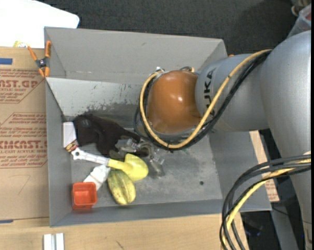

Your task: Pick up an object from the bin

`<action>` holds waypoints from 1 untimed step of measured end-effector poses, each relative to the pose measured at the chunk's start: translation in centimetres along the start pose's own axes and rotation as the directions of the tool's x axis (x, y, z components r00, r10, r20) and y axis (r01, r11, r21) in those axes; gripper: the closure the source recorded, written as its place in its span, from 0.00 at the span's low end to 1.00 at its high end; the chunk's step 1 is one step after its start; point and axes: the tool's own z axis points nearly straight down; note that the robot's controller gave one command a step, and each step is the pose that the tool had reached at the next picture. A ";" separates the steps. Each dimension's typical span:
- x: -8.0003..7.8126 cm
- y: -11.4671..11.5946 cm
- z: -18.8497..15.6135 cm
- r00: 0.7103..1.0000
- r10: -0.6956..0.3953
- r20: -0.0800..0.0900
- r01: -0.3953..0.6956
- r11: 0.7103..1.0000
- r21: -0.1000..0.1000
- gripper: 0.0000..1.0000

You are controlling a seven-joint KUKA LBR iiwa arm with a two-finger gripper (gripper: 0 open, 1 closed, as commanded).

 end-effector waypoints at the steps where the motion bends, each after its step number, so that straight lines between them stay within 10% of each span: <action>1: 0.4 3.2 0.0 0.958 -0.286 0.003 0.286 0.958 -0.003 0.00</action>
Offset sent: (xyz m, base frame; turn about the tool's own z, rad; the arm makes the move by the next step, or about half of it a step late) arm 0.0156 0.0274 -0.0019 -0.5366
